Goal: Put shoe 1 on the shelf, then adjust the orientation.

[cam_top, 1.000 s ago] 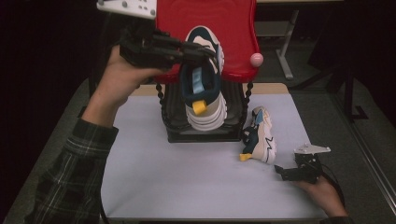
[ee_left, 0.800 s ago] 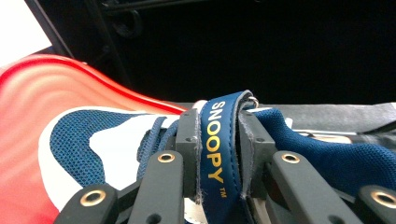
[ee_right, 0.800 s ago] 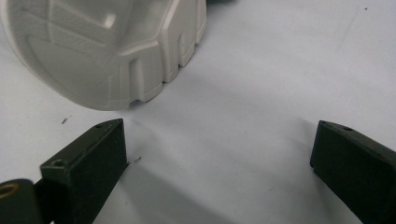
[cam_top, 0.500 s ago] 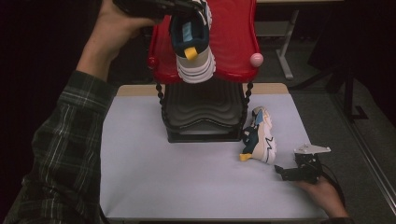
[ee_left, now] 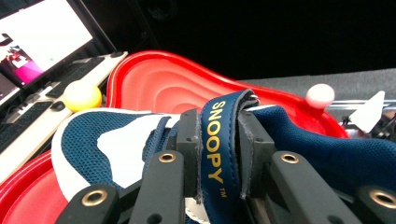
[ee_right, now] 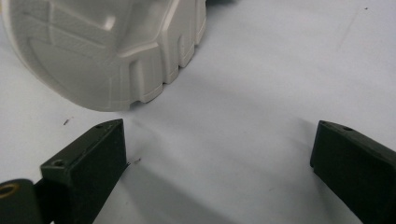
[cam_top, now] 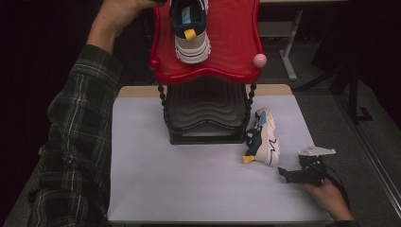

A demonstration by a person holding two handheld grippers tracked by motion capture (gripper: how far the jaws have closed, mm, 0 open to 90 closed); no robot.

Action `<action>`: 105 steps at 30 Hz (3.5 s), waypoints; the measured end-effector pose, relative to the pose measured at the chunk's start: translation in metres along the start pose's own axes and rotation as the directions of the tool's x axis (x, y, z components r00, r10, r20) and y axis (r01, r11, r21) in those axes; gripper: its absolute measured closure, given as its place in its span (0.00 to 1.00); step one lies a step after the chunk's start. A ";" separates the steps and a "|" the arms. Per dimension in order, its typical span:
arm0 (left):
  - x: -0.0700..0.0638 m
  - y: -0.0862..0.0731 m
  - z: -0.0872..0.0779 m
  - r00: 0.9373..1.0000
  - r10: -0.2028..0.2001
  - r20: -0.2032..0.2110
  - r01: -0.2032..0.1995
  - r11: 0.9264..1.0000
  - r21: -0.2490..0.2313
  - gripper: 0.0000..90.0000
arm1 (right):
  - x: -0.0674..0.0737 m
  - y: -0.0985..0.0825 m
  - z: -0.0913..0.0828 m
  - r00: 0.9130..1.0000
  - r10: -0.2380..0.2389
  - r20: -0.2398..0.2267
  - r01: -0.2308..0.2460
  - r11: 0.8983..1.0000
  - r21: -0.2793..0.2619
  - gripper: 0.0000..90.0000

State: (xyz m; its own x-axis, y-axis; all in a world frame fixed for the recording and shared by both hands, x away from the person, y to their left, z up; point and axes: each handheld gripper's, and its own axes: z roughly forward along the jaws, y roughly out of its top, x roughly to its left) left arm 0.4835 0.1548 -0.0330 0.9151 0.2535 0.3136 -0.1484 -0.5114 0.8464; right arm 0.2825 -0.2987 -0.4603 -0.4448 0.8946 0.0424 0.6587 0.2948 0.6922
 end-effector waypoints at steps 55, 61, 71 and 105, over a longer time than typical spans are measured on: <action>-0.075 -0.065 -0.047 0.972 -0.236 0.004 0.236 0.972 -0.012 0.14 | 0.002 0.000 0.000 1.000 -0.010 0.009 0.010 1.000 0.007 0.03; -0.094 -0.085 -0.062 0.966 -0.257 -0.022 0.257 0.966 -0.029 0.15 | 0.002 0.000 0.000 1.000 -0.011 0.010 0.011 1.000 0.008 0.03; -0.131 -0.126 -0.078 0.954 -0.295 -0.059 0.294 0.956 -0.018 0.15 | 0.003 0.001 0.000 1.000 -0.007 0.017 0.007 1.000 0.018 0.04; -0.263 -0.318 -0.004 0.892 -0.432 -0.133 0.451 0.875 0.177 0.15 | -0.009 0.046 -0.054 0.978 -0.019 -0.207 -0.010 0.991 -0.137 1.00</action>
State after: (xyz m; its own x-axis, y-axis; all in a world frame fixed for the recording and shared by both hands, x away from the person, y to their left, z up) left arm 0.2885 0.2540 -0.3824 0.8302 0.5567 -0.0288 0.3487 -0.4784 0.8060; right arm 0.2841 -0.3113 -0.3898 -0.5731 0.7999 0.1779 0.5739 0.2367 0.7840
